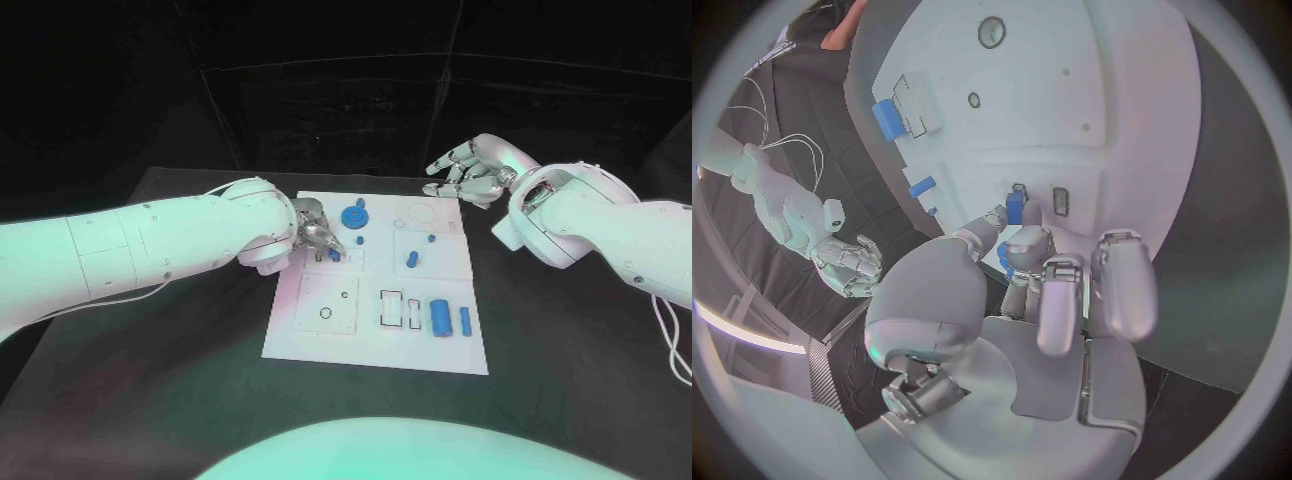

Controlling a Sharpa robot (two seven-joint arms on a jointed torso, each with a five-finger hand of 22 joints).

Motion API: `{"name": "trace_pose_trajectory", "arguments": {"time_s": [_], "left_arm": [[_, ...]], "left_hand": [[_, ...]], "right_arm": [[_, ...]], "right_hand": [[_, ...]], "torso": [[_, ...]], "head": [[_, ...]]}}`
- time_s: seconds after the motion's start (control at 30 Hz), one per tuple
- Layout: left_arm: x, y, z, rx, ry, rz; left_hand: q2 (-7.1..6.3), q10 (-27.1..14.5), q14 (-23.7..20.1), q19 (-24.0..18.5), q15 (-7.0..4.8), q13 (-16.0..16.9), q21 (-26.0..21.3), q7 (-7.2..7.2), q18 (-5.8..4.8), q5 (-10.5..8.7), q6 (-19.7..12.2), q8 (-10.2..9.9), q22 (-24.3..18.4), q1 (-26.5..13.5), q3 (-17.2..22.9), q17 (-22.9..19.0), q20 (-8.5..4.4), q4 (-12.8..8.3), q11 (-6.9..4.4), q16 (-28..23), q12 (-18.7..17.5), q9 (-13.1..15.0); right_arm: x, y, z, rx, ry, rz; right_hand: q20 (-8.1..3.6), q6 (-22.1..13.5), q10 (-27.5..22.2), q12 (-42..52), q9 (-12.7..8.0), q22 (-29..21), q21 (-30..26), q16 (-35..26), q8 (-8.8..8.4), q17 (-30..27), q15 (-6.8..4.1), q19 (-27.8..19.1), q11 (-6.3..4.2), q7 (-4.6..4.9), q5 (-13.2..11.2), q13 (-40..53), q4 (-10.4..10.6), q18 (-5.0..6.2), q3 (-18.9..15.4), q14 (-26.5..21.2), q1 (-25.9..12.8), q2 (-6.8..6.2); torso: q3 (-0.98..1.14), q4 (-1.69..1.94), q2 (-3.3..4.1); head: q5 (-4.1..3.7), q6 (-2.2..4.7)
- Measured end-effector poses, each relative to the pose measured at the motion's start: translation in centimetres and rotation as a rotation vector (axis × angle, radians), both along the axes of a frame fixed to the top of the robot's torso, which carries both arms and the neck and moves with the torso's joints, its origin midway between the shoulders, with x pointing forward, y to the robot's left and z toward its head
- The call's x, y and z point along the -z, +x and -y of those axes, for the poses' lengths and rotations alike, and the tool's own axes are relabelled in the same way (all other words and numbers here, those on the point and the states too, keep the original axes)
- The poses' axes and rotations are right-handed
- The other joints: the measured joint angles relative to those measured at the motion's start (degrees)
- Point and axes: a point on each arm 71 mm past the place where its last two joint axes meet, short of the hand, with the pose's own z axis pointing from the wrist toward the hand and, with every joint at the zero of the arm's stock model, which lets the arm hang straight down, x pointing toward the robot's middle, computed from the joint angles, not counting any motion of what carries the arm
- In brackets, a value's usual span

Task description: Assemble the parts on the task board

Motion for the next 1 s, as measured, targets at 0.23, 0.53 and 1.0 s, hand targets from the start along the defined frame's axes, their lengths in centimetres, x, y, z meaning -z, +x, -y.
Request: {"name": "trace_pose_trajectory", "arguments": {"time_s": [0.23,0.53,1.0], "left_arm": [[-0.02,-0.04,0.05,0.01,0.012,-0.008],[0.06,-0.15,0.13,0.021,0.026,-0.023],[-0.01,-0.11,0.28,0.027,0.039,-0.031]], "left_hand": [[0.0,0.0,0.0,0.0,0.0,0.0,0.0,0.0,0.0,0.25,0.0,0.0,0.0,0.0,0.0,0.0,0.0,0.0,0.01,0.0,0.0,0.0],[0.01,-0.1,0.0,0.0,0.0,0.0,0.0,0.1,0.0,0.26,-0.1,0.1,0.0,0.0,0.3,0.0,0.0,0.2,0.1,0.0,0.0,0.0],[0.01,0.1,0.0,0.0,0.0,0.1,0.0,0.11,0.0,0.23,-0.1,0.2,0.0,0.0,0.7,0.0,0.0,0.6,-0.13,0.0,0.0,0.3]], "right_arm": [[0.01,0.02,-0.07,-0.002,0.0,0.0],[0.01,0.03,-0.07,-0.002,0.001,0.001],[0.01,0.02,-0.11,-0.003,0.001,0.001]], "right_hand": [[0.0,0.0,0.0,0.0,0.0,0.0,0.0,0.0,0.0,0.0,0.0,0.0,0.0,0.0,0.0,0.0,0.0,0.0,0.0,0.0,0.0,0.0],[0.0,0.0,0.0,0.0,0.0,0.0,0.0,0.0,0.0,0.0,0.0,0.0,0.0,0.0,0.0,-0.1,0.0,0.0,0.0,0.0,0.0,0.0],[0.0,0.0,0.0,0.0,0.0,0.0,0.0,0.0,0.0,0.0,0.0,0.0,0.0,0.0,0.0,-0.2,0.3,0.0,-0.2,0.0,0.0,0.0]], "torso": [[0.0,0.0,0.0],[-0.01,0.05,-0.01],[0.02,-0.02,-0.03]], "head": [[-0.07,-0.12],[-0.14,-0.2],[0.12,-0.18]]}}
